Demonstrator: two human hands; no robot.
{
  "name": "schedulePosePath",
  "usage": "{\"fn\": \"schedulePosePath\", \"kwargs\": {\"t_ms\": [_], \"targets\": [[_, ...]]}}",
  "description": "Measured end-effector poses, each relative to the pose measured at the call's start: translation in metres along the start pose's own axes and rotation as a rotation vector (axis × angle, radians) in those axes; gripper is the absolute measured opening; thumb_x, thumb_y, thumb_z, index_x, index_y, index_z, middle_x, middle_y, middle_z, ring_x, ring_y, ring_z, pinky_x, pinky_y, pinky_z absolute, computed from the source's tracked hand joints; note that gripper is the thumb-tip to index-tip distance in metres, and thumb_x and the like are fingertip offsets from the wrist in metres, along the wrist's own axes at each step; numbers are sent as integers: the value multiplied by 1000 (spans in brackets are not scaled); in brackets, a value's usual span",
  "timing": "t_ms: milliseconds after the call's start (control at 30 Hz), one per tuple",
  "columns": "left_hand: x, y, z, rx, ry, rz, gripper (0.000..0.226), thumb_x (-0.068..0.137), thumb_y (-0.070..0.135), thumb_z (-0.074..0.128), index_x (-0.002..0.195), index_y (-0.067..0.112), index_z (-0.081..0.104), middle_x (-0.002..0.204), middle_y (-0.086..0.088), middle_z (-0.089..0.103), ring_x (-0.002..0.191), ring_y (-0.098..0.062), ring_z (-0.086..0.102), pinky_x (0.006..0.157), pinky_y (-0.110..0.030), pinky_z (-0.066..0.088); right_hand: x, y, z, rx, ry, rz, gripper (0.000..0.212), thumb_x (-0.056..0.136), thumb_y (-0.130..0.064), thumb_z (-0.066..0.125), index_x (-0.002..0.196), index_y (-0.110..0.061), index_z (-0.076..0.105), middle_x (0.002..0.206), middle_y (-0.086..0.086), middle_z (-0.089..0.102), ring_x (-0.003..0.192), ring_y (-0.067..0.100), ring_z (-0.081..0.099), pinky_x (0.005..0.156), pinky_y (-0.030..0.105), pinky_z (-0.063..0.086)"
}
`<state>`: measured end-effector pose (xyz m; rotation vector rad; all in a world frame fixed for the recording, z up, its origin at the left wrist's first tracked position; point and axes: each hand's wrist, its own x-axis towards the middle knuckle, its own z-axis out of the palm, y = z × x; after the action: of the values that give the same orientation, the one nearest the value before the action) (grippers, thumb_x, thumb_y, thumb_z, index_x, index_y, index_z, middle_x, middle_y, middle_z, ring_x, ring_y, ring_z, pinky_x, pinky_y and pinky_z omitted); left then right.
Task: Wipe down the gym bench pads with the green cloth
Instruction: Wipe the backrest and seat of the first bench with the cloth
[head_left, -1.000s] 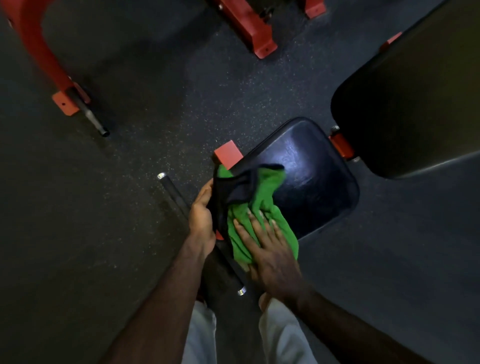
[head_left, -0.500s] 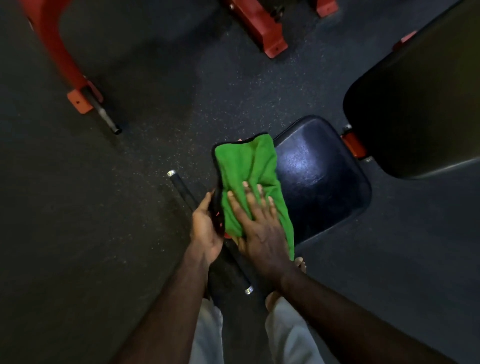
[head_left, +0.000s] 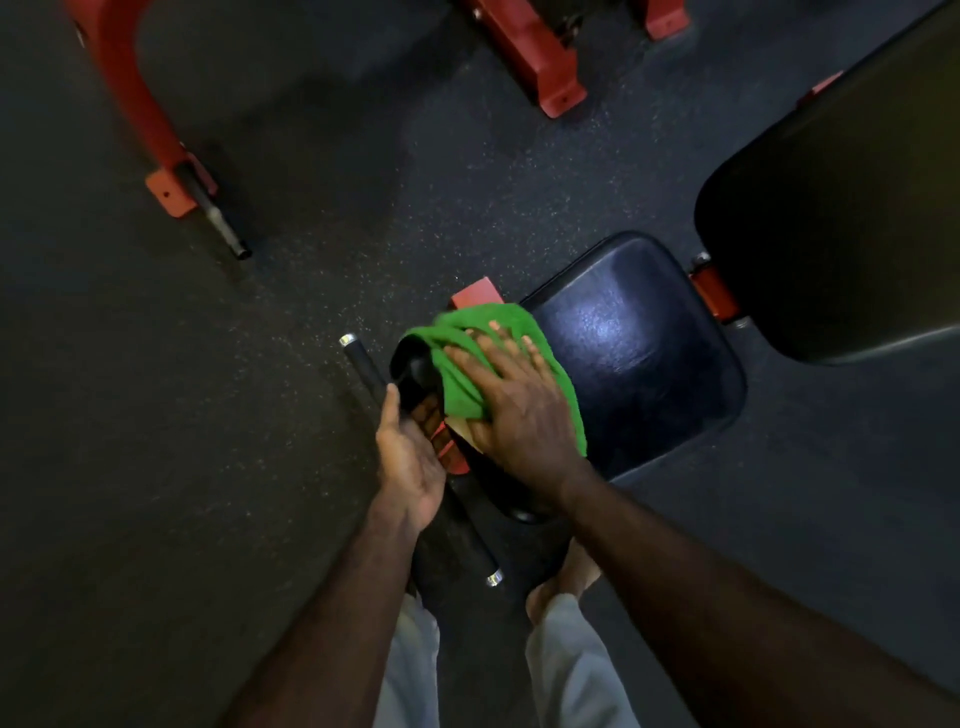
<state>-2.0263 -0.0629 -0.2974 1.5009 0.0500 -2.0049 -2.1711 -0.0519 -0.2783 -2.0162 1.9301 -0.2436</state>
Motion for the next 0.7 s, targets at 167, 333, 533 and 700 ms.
{"fn": "schedulePosePath", "kwargs": {"t_ms": [167, 333, 533, 700], "targets": [[-4, -3, -6, -71, 33, -5, 59, 100, 64, 40, 124, 21, 72, 117, -8, 76, 104, -25, 73, 91, -38, 55, 12, -16, 6, -78, -174, -327, 58, 81, -48, 65, 135, -26, 66, 143, 10, 61, 142, 34, 46, 126, 49, 19], [-1, -5, -19, -39, 66, -13, 60, 97, 68, 44, 108, 16, 73, 91, -6, 74, 78, -19, 72, 81, -35, 52, 24, -35, 1, -82, -128, -97, 64, 76, -43, 79, 134, -23, 65, 132, 12, 64, 134, 35, 52, 125, 51, 21], [-4, -1, -24, -32, 88, -11, 61, 97, 69, 43, 107, 16, 73, 98, -6, 75, 86, -22, 70, 86, -38, 52, 20, -7, -2, 18, -70, -170, 72, 68, -34, 87, 135, -19, 66, 131, 13, 67, 133, 34, 56, 123, 50, 28], [-2, 8, -21, -68, 22, -41, 73, 98, 68, 36, 134, 12, 65, 126, -12, 71, 116, -30, 68, 103, -43, 50, -22, -22, 17, -5, -107, -334, 56, 90, -39, 52, 141, -18, 62, 152, 13, 54, 151, 34, 37, 127, 47, 12]]}}
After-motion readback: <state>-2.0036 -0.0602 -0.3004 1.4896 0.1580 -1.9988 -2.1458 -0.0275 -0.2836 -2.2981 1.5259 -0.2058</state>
